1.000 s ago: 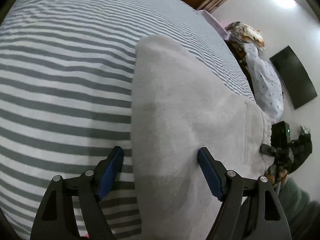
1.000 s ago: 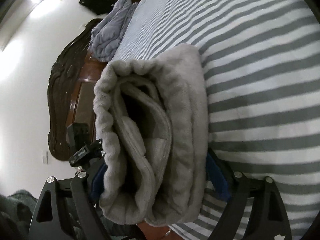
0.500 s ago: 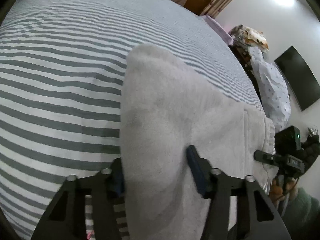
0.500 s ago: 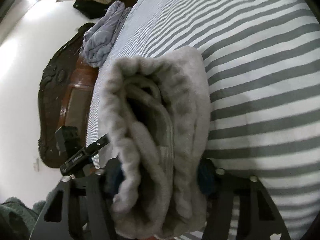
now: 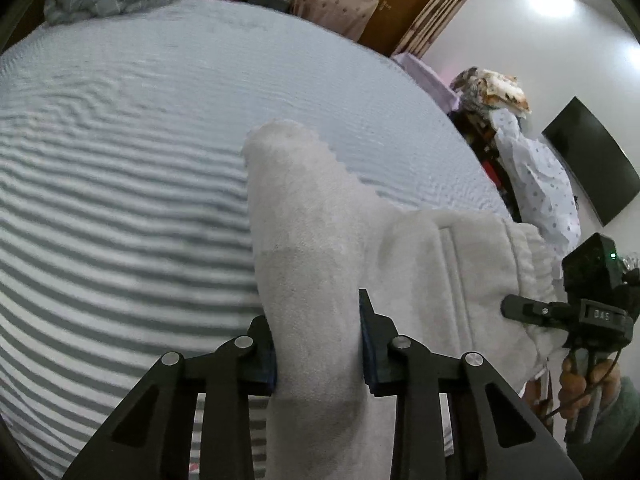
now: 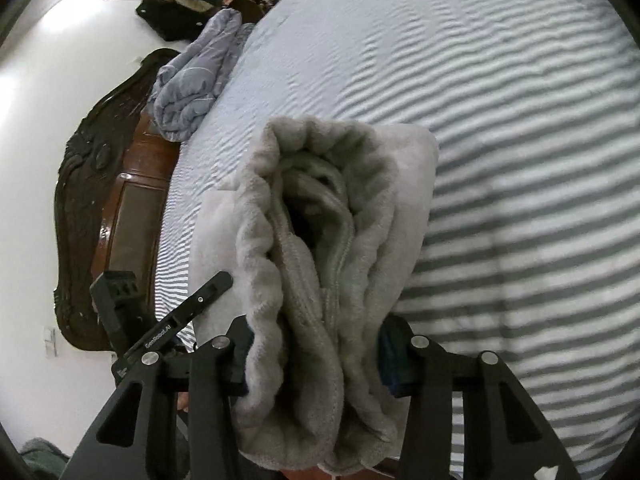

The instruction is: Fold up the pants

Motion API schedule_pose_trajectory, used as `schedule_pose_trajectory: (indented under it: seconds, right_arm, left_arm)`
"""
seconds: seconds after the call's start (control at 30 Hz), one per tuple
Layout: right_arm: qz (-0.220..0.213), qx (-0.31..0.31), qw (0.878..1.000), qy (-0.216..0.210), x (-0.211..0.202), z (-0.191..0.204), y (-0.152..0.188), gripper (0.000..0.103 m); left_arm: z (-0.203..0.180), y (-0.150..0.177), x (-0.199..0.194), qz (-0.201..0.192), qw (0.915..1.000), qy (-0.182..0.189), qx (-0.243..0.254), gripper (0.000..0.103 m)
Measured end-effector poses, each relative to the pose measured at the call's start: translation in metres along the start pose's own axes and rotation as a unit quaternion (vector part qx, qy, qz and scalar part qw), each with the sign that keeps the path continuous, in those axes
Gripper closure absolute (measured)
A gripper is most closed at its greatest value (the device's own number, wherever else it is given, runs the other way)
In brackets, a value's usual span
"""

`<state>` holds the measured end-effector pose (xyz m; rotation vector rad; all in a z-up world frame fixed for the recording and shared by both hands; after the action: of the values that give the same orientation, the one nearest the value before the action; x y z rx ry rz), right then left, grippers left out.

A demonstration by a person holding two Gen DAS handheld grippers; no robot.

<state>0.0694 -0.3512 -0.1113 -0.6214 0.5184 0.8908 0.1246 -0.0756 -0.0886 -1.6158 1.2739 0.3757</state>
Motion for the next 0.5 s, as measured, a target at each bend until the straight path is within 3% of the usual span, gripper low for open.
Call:
schedule_pose_trajectory:
  seconds: [0.23,0.5]
  right_arm:
    - [-0.008,-0.024,0.999,-0.036,0.037,0.040,-0.050,0.060]
    - [-0.001,-0.045,0.998,-0.039,0.089,0.061,-0.107,0.060]
  left_arm:
    - [0.027,-0.059,-0.020,-0.043,0.9988,-0.025,0.002,0.072]
    - [0.067,-0.111,0.002,-0.044,0.9973,-0.058,0.001,0.072]
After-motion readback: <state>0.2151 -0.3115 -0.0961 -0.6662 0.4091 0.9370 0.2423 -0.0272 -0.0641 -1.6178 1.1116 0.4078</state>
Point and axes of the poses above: each gripper's, at about its wrist camera, not at the fingertips, and x roughly the way its jaws point, z to its left, y to its underside, the point moved 2 cm from there along x, roughly the way its jaws point, and after that the axes turned 2 degrees about -x, right-handed, at the moved point
